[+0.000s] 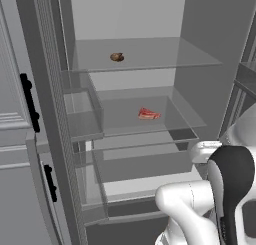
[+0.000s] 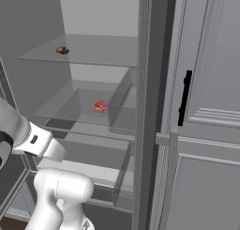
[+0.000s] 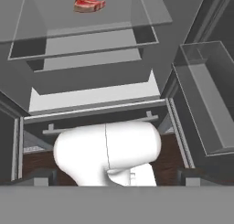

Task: Place one mushroom and one steak in each tupperware on the nearby counter, to pack two identical lunches.

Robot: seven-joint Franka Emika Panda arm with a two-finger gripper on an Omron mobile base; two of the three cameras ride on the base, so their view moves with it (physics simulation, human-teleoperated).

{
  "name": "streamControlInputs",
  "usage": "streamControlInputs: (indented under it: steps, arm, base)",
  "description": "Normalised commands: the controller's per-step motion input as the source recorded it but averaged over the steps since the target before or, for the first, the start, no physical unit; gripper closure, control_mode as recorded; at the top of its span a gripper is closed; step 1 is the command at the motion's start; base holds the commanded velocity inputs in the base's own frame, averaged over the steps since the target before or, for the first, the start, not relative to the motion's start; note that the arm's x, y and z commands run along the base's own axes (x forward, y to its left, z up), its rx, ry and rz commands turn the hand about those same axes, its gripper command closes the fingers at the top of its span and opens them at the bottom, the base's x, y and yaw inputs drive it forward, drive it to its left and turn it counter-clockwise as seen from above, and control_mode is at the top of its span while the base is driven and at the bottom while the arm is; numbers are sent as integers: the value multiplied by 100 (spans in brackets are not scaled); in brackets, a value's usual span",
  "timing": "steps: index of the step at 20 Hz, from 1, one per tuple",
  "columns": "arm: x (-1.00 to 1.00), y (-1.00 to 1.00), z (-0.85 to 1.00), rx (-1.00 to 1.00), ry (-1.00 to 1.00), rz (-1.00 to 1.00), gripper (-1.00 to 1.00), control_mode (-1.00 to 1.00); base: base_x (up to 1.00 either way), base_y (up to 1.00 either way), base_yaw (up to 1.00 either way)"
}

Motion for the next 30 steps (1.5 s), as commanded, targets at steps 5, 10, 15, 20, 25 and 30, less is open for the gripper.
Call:
streamControlInputs:
  steps: [5, 10, 15, 20, 25, 30]
  arm:
    - [56, 1, 31, -13, -14, -1, -100, -100]
    - [100, -33, -5, 12, 9, -3, -100, -100]
    - [100, -4, -44, 12, 1, 0, -100, -100]
    - [100, 0, -46, 8, -2, 0, -100, -100]
    - [100, 0, 0, 9, 0, 0, -100, -100]
    - [85, 0, -20, 1, -1, 0, -100, -100]
  base:
    - [0, 0, 0]
    - [0, 0, 0]
    - [0, 0, 0]
    - [0, 0, 0]
    - [0, 0, 0]
    - [0, 0, 0]
